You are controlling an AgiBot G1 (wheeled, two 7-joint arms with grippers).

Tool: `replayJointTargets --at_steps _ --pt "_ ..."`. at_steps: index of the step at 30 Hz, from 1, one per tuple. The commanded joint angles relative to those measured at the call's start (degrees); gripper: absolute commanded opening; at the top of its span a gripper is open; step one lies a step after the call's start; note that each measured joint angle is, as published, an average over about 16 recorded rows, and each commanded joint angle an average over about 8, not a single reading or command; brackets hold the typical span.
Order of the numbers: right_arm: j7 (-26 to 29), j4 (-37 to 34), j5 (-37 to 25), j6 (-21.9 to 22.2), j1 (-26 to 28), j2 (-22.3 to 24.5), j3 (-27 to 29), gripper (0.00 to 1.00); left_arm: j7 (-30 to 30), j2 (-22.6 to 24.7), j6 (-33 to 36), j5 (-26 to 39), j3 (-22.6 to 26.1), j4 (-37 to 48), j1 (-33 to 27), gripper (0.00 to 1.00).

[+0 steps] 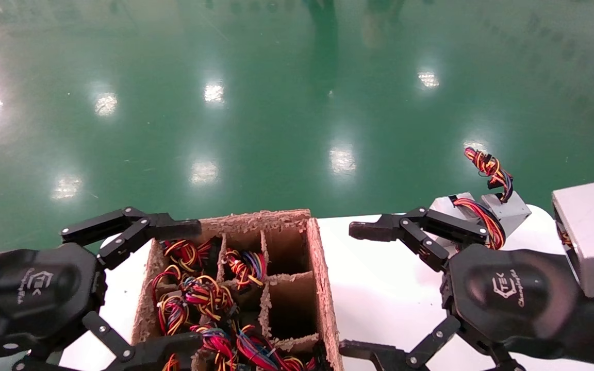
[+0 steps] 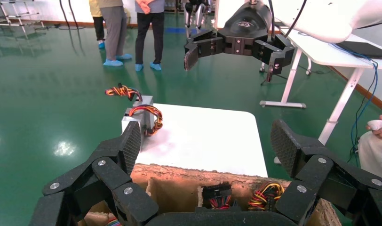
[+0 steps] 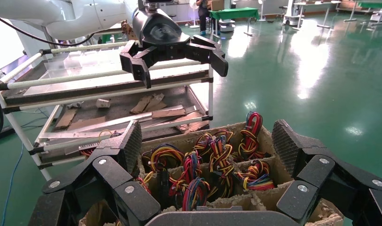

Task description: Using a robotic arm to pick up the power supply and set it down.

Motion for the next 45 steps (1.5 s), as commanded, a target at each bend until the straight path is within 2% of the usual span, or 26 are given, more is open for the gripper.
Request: replayJointTargets --at_steps 1,22,23,24,30,31,45 --pt "0.0 0.0 0.0 0.0 0.0 0.0 0.0 1.0 0.0 0.0 0.0 0.0 0.0 0.0 0.0 1.0" --pt "0.0 0.0 0.0 0.0 0.0 0.0 0.0 1.0 0.0 0.0 0.0 0.0 0.0 0.0 0.0 1.0" --pt "0.0 0.0 0.0 0.0 0.0 0.0 0.0 1.0 0.0 0.0 0.0 0.0 0.0 0.0 0.0 0.94" --pt "0.0 0.0 0.0 0.0 0.0 0.0 0.0 1.0 0.0 0.0 0.0 0.0 0.0 0.0 0.0 0.82" --pt "0.0 0.0 0.0 0.0 0.0 0.0 0.0 1.0 0.0 0.0 0.0 0.0 0.0 0.0 0.0 0.07" --pt "0.0 0.0 0.0 0.0 0.0 0.0 0.0 1.0 0.0 0.0 0.0 0.0 0.0 0.0 0.0 0.01" --pt "-0.6 0.2 -1.3 -2.2 -0.1 0.8 -1.0 1.0 0.0 0.0 0.0 0.0 0.0 0.0 0.0 0.0"
